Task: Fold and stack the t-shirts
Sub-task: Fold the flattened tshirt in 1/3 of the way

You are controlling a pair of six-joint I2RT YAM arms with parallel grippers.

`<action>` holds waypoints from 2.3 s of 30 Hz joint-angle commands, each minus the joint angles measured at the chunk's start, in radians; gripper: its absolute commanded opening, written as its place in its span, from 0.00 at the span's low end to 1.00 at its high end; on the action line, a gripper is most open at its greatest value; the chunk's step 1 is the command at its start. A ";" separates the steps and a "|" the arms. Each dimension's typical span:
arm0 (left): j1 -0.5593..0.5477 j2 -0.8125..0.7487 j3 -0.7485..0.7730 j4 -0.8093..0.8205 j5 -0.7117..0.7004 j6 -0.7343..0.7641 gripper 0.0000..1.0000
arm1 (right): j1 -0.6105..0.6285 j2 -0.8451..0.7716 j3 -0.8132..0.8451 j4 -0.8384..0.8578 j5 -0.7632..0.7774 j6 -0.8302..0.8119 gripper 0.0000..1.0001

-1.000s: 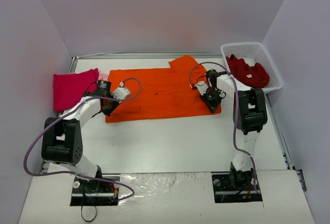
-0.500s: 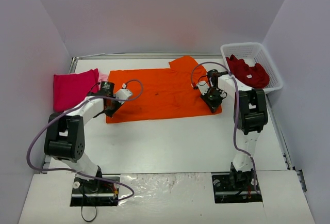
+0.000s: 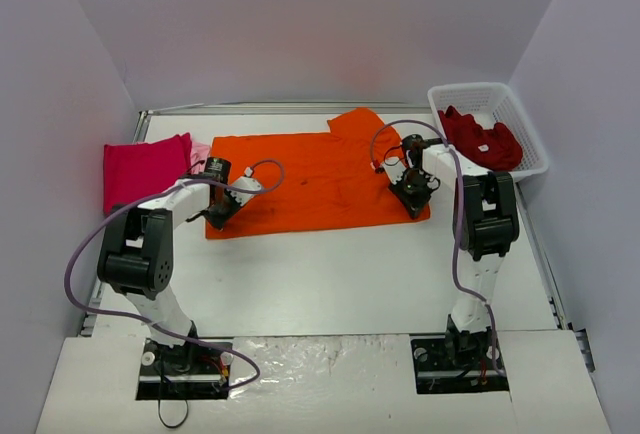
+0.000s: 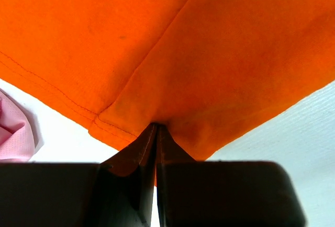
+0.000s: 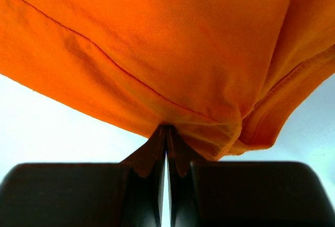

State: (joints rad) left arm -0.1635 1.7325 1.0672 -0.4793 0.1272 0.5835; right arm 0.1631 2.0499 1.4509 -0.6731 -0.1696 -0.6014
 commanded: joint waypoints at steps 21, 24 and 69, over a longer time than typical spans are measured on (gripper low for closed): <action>-0.019 -0.177 -0.202 -0.189 -0.067 0.062 0.02 | -0.016 -0.178 -0.230 -0.098 0.091 -0.012 0.00; -0.045 -0.211 -0.231 -0.200 -0.067 0.050 0.02 | -0.011 -0.203 -0.256 -0.123 0.090 -0.008 0.00; -0.137 -0.329 -0.296 -0.248 -0.100 -0.033 0.02 | -0.042 0.032 -0.124 -0.068 0.050 -0.064 0.00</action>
State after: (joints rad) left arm -0.2955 1.4273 0.7570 -0.6937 0.0433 0.5636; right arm 0.1539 2.0438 1.4281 -0.7269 -0.1745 -0.6334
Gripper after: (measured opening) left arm 0.025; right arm 0.001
